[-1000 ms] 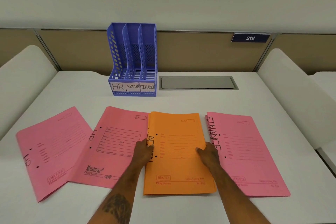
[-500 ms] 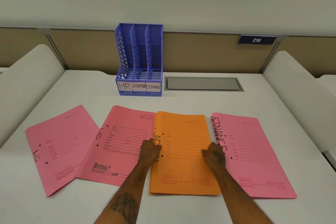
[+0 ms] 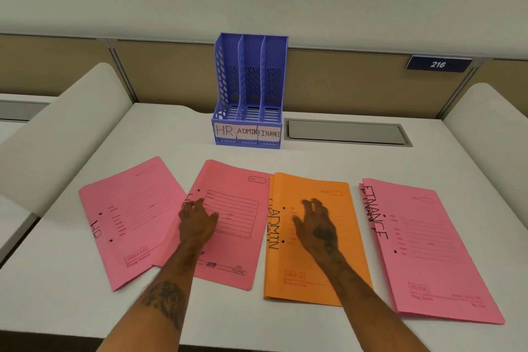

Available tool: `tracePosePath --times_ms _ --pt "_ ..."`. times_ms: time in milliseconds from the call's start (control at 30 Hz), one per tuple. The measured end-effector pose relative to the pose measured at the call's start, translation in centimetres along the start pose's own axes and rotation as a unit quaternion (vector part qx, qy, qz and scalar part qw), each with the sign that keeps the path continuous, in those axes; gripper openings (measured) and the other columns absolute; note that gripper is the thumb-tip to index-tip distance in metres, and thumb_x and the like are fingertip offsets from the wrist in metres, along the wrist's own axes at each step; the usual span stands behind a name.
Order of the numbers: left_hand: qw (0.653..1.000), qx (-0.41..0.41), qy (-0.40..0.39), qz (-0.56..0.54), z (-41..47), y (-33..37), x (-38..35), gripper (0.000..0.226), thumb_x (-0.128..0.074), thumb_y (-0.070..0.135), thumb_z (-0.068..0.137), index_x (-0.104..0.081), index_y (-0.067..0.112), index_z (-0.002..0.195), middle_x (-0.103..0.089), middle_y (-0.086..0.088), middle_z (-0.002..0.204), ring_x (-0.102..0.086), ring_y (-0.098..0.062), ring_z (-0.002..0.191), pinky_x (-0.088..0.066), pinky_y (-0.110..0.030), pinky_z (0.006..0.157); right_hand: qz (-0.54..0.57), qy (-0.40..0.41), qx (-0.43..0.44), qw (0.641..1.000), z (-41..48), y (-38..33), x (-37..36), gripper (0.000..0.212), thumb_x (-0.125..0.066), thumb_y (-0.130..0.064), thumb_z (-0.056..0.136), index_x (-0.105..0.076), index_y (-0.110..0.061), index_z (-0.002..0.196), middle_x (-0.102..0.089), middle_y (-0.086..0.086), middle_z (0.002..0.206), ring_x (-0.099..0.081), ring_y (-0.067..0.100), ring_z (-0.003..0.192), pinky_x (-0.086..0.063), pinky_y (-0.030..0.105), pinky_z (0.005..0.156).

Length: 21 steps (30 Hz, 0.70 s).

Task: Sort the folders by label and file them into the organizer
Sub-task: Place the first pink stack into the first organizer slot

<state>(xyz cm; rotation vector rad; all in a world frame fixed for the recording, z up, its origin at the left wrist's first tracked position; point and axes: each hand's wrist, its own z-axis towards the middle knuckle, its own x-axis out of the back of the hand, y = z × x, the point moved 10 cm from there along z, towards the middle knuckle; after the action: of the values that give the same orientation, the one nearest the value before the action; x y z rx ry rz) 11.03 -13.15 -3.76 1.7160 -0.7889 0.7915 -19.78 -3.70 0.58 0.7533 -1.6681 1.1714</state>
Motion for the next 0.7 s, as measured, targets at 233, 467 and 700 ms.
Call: tracePosePath --times_ms 233,467,700 --pt "0.998 0.034 -0.038 0.048 1.1 -4.7 1.5 0.079 -0.063 0.048 0.089 -0.026 0.014 0.150 -0.031 -0.015 0.153 -0.028 -0.037 0.141 -0.032 -0.058 0.111 0.008 -0.130 0.137 0.982 -2.7 -11.1 -7.5 0.066 -0.041 -0.055 0.098 -0.026 -0.019 0.151 -0.014 0.010 0.162 -0.023 0.028 0.146 -0.034 0.040 0.112" --pt "0.997 0.066 -0.042 0.027 0.5 -6.0 2.3 0.072 -0.065 0.049 0.088 -0.034 0.013 0.142 -0.043 -0.017 0.139 -0.039 -0.036 0.129 -0.044 -0.054 0.100 -0.002 -0.219 0.066 0.973 -5.0 -10.4 -12.8 0.082 -0.038 -0.063 0.094 -0.015 -0.013 0.154 -0.009 0.022 0.160 -0.010 0.035 0.149 -0.017 0.042 0.120" --pt "0.993 0.082 -0.023 -0.085 0.5 -5.0 5.3 0.053 -0.067 0.037 0.089 -0.048 0.008 0.129 -0.056 -0.011 0.120 -0.066 -0.028 0.089 -0.058 -0.038 0.072 0.013 -0.233 0.072 0.970 -4.6 -10.5 -13.1 0.079 -0.036 -0.062 0.095 -0.015 -0.014 0.154 -0.011 0.023 0.160 -0.011 0.036 0.148 -0.019 0.044 0.119"
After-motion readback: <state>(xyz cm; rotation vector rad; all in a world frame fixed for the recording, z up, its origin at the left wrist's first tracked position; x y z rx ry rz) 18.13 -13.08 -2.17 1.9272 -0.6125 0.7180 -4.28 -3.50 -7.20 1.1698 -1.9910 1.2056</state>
